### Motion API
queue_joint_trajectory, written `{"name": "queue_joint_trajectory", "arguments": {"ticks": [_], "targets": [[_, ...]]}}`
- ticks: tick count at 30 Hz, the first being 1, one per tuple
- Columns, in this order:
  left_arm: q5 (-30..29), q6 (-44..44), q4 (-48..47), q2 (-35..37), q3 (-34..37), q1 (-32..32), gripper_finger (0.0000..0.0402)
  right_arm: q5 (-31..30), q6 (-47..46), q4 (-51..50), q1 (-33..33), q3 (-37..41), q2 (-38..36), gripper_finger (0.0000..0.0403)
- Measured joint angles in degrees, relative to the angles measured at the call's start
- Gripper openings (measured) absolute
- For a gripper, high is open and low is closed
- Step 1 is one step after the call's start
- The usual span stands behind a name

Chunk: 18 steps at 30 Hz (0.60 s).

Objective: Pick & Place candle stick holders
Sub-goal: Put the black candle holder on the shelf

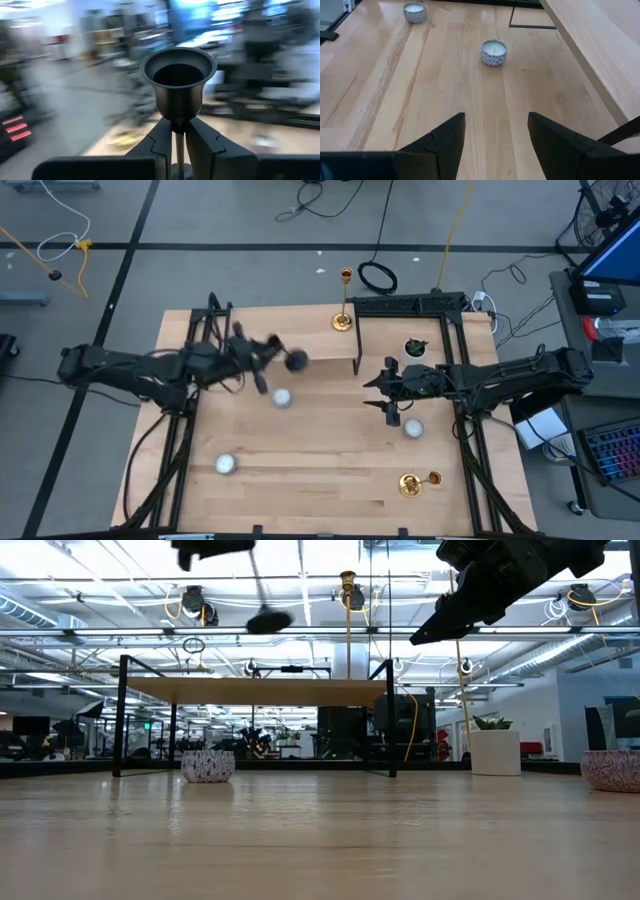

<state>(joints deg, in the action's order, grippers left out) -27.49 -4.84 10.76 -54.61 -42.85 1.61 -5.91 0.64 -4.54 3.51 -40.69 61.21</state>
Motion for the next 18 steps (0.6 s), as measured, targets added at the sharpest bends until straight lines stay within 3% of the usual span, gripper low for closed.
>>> {"name": "queue_joint_trajectory", "arguments": {"ticks": [3, 12, 18], "targets": [[-3.5, 0.0, -5.1, 3.2, 0.0, -4.4, 0.0037, 0.0, 0.0, 0.0, 0.0, 0.0, 0.0, 0.0212], [-3.8, 4.0, -12.8, 5.6, 0.0, -18.8, 0.0041, 0.0, 0.0, 0.0, 0.0, 0.0, 0.0, 0.0212], [-4.2, 8.2, -18.1, 5.6, 0.0, -25.2, 0.0037, 0.0, 0.0, 0.0, 0.0, 0.0, 0.0, 0.0212]]}}
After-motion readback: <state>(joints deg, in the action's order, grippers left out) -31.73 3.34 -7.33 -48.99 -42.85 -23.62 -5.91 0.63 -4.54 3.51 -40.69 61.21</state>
